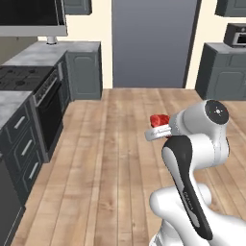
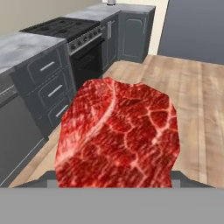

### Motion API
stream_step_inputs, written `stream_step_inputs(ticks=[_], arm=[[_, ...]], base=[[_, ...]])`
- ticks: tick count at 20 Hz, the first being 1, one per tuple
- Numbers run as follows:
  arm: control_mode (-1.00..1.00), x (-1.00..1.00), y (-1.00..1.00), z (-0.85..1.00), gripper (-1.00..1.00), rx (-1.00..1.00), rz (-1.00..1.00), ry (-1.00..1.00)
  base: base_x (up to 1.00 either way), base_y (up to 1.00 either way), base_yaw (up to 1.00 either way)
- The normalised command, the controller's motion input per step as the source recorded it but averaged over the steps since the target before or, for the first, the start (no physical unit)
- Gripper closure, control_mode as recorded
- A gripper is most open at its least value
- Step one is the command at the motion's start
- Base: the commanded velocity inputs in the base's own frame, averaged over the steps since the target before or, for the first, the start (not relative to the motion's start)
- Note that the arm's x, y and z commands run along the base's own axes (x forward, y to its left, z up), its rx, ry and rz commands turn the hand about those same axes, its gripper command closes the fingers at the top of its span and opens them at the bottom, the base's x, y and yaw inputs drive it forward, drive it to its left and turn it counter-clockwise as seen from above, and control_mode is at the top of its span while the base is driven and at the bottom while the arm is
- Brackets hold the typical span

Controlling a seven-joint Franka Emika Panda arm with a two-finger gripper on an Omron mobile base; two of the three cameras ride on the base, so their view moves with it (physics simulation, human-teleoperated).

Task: Transport the steak from the fridge to the microwave and turn on the microwave.

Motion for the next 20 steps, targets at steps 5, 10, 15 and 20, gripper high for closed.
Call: stream_step_inputs(ticks=[5,10,15,20], arm=[[1.0,0.0,0.0,0.0,1.0,0.0,0.0,0.0],[1.0,0.0,0.0,0.0,1.0,0.0,0.0,0.0],[1.0,0.0,0.0,0.0,1.0,0.0,0.0,0.0],[1.0,0.0,0.0,0.0,1.0,0.0,0.0,0.0]], base=[[0.68,-0.14,0.0],[0.68,-0.15,0.0],[0.69,-0.15,0.0],[0.71,-0.14,0.0]])
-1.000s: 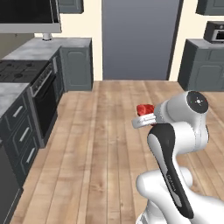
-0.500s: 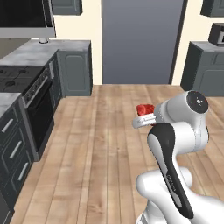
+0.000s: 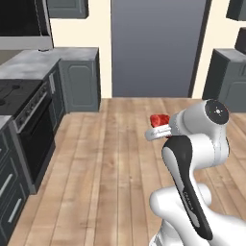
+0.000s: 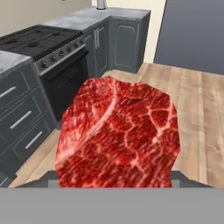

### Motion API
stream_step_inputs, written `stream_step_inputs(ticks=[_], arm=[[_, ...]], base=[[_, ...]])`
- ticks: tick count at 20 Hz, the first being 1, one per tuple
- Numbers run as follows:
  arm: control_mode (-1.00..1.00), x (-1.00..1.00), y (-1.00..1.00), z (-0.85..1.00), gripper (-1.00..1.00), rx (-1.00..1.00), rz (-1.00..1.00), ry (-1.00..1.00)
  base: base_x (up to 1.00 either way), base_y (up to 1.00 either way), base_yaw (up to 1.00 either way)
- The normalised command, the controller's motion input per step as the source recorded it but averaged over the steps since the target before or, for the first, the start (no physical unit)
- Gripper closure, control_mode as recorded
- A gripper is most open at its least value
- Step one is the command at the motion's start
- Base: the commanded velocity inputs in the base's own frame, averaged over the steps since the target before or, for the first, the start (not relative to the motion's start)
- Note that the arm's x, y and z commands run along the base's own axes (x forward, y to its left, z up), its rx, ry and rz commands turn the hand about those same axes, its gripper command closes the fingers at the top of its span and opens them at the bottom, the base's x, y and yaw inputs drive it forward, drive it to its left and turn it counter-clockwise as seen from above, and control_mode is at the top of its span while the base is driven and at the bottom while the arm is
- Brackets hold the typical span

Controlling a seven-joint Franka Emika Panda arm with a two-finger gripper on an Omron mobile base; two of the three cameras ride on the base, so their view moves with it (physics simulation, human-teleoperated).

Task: Transport the steak from the fridge to the microwave and turn on the microwave.

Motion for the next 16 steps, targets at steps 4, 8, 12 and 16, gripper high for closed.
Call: stream_step_inputs(ticks=[4,8,12,16], arm=[[1.0,0.0,0.0,0.0,1.0,0.0,0.0,0.0],[1.0,0.0,0.0,0.0,1.0,0.0,0.0,0.0],[1.0,0.0,0.0,0.0,1.0,0.0,0.0,0.0],[1.0,0.0,0.0,0.0,1.0,0.0,0.0,0.0]], base=[[0.72,-0.12,0.0],[0.74,-0.08,0.0],[0.72,-0.06,0.0],[0.76,-0.03,0.0]])
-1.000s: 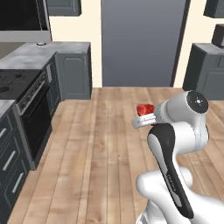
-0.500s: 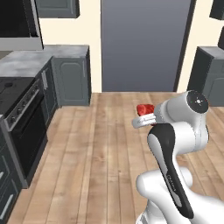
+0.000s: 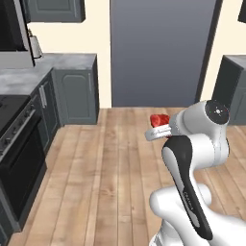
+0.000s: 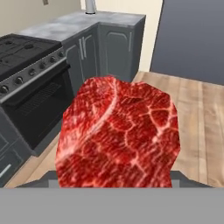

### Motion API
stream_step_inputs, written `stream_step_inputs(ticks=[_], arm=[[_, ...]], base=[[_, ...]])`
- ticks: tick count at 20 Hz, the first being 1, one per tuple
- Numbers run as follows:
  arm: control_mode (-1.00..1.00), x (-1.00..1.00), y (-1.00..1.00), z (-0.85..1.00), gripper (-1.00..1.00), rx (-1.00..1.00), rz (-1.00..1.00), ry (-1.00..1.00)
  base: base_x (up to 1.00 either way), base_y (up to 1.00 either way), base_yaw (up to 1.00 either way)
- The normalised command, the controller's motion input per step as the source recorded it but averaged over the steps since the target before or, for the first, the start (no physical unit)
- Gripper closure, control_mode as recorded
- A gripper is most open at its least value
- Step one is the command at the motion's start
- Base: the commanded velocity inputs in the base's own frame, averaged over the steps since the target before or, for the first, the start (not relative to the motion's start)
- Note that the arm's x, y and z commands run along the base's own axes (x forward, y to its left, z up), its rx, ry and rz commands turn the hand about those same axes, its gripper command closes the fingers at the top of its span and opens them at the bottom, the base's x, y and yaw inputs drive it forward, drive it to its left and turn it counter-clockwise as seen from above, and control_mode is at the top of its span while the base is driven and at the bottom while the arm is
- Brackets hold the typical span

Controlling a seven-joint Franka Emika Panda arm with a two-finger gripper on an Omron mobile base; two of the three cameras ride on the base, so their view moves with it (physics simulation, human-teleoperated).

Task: Transport the steak from the fridge to the microwave and turn on the microwave.

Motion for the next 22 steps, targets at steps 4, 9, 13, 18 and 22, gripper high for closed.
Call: stream_step_inputs(ticks=[4,9,13,18,22], arm=[[1.0,0.0,0.0,0.0,1.0,0.0,0.0,0.0],[1.0,0.0,0.0,0.0,1.0,0.0,0.0,0.0],[1.0,0.0,0.0,0.0,1.0,0.0,0.0,0.0],[1.0,0.0,0.0,0.0,1.0,0.0,0.0,0.0],[1.0,0.0,0.0,0.0,1.0,0.0,0.0,0.0]], base=[[0.76,-0.01,0.03],[0.76,0.0,0.15],[0.75,0.0,0.21],[0.72,0.0,0.28],[0.69,0.0,0.34]])
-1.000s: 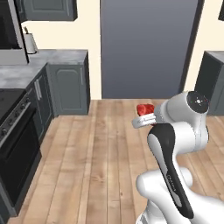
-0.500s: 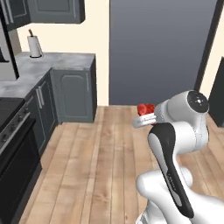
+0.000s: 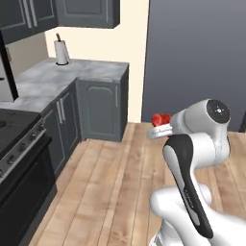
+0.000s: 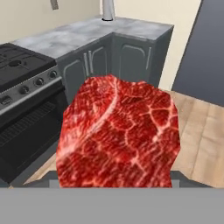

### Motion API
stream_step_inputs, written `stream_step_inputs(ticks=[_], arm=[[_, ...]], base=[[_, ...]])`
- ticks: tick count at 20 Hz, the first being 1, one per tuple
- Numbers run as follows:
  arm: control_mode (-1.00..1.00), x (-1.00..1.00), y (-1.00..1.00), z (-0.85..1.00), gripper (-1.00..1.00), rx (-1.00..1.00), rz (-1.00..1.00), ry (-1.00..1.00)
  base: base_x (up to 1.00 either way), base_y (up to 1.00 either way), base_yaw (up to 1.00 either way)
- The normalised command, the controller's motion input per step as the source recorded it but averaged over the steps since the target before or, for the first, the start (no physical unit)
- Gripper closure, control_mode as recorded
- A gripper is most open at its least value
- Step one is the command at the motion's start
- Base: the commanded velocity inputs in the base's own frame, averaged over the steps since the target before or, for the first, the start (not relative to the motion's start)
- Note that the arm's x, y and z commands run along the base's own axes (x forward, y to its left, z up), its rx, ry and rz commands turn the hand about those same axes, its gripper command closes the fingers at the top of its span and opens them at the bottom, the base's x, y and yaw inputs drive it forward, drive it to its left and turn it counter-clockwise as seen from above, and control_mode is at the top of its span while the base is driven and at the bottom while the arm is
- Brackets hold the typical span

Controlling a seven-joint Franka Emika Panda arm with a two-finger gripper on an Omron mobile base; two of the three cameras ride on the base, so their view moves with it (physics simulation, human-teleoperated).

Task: Transport the steak from the fridge to the microwave and turn on the microwave.

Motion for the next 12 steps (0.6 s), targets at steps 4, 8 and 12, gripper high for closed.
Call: stream_step_inputs(ticks=[4,8,12], arm=[[1.0,0.0,0.0,0.0,1.0,0.0,0.0,0.0],[1.0,0.0,0.0,0.0,1.0,0.0,0.0,0.0],[1.0,0.0,0.0,0.0,1.0,0.0,0.0,0.0]], base=[[0.7,0.0,0.39],[0.67,0.0,0.43],[0.66,0.0,0.46]])
